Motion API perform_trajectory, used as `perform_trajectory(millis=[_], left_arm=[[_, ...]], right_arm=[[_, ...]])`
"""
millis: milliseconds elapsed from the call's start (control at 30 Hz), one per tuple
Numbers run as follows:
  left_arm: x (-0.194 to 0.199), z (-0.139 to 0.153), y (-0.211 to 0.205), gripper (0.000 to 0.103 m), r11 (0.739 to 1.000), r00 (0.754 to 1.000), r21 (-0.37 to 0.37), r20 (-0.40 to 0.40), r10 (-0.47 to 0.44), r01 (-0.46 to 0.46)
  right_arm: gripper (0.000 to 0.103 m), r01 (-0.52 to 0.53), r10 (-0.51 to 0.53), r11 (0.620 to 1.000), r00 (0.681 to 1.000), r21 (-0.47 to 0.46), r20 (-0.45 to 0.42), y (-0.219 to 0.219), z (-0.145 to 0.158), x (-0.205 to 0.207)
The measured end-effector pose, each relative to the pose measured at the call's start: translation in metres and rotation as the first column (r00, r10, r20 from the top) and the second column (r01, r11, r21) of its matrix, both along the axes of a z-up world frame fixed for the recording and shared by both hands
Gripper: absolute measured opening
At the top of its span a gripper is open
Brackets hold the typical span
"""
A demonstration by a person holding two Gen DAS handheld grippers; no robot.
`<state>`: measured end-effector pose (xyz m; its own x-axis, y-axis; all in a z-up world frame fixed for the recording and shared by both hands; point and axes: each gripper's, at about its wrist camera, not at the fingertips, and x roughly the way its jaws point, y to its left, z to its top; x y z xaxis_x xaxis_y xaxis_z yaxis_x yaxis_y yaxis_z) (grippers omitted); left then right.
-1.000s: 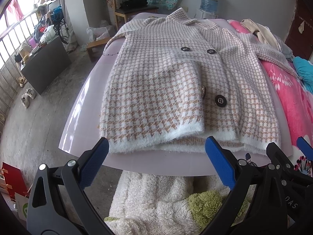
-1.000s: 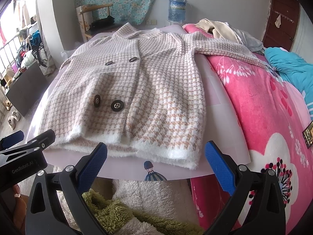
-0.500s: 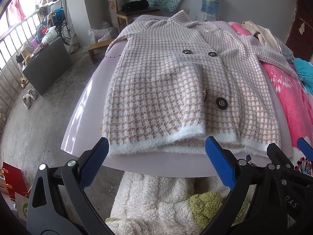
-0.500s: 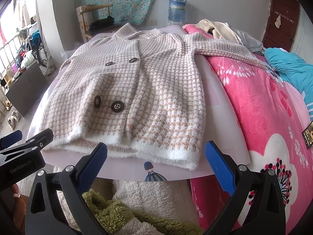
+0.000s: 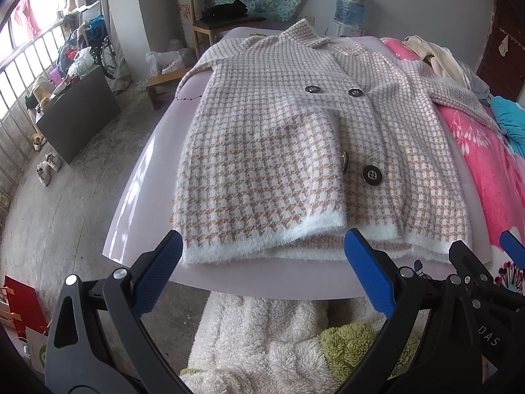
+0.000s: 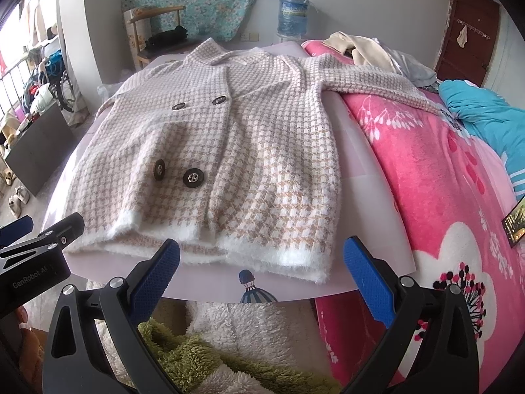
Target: Fold large clothes
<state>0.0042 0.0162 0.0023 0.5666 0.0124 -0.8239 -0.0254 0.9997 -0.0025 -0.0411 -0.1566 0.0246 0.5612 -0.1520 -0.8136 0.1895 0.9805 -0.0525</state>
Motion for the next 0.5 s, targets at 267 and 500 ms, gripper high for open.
perform_trajectory(millis=[267,500], left_arm=[[0.004,-0.001,0.001,0.095,1.000,1.000,0.012,-0.002,0.004,-0.004],[0.017,-0.007,0.006,0.095,1.000,1.000,0.023,-0.003,0.005,-0.005]], right_arm=[[0.097,-0.004,0.004,1.000,1.000,0.000,0.000,0.000,0.000,0.001],[0.097,0.010,-0.010,1.000,1.000,-0.004,-0.012,-0.008,-0.004,0.014]])
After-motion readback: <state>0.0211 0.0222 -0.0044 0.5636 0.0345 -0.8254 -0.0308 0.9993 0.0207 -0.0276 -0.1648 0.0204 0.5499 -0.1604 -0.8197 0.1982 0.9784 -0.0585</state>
